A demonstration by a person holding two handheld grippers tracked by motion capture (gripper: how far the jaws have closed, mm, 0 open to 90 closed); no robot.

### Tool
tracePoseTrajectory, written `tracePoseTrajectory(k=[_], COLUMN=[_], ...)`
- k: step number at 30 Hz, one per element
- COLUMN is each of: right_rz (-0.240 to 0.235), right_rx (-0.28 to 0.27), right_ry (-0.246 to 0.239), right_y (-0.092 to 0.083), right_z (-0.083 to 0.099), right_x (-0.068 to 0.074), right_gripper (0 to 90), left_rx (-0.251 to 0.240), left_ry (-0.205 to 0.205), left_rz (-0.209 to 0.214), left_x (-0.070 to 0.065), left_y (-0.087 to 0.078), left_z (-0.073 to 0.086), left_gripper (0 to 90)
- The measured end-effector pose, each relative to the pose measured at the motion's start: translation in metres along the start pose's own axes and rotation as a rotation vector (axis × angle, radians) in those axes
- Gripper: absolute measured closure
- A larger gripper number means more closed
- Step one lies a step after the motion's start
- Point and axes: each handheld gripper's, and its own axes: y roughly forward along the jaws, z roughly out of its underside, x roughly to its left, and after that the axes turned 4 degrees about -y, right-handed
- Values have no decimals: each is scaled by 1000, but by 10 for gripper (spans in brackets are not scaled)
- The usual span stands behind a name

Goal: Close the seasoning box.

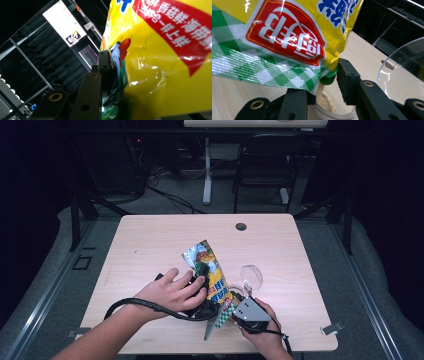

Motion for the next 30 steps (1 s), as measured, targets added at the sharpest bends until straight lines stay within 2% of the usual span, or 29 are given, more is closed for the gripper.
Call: tracePoseTrajectory(k=[3, 13, 14, 17, 19, 22, 23, 30], right_rz=[0, 1, 0, 1, 1, 1, 2, 0], right_rx=[0, 0, -1, 0, 0, -1, -1, 0], right_ry=[0, 1, 1, 1, 1, 2, 2, 3], right_y=[0, 0, 0, 0, 0, 0, 0, 0], right_z=[0, 0, 0, 0, 0, 0, 0, -1], right_x=[0, 0, 0, 0, 0, 0, 0, 0], right_gripper=[702, 702, 702, 702, 702, 702, 702, 702], left_rx=[-9, 0, -16, 4, -9, 6, -8, -10], left_ry=[-11, 4, -17, 8, -7, 5, -10, -7], left_rz=[0, -2, -3, 0, -3, 0, 0, -3], left_x=[-1, 1, 0, 1, 0, 1, 0, 1], left_y=[1, 0, 1, 0, 0, -1, 0, 0], left_z=[0, 0, 0, 0, 0, 0, 0, 0], left_gripper=[817, 817, 817, 817, 817, 817, 817, 817])
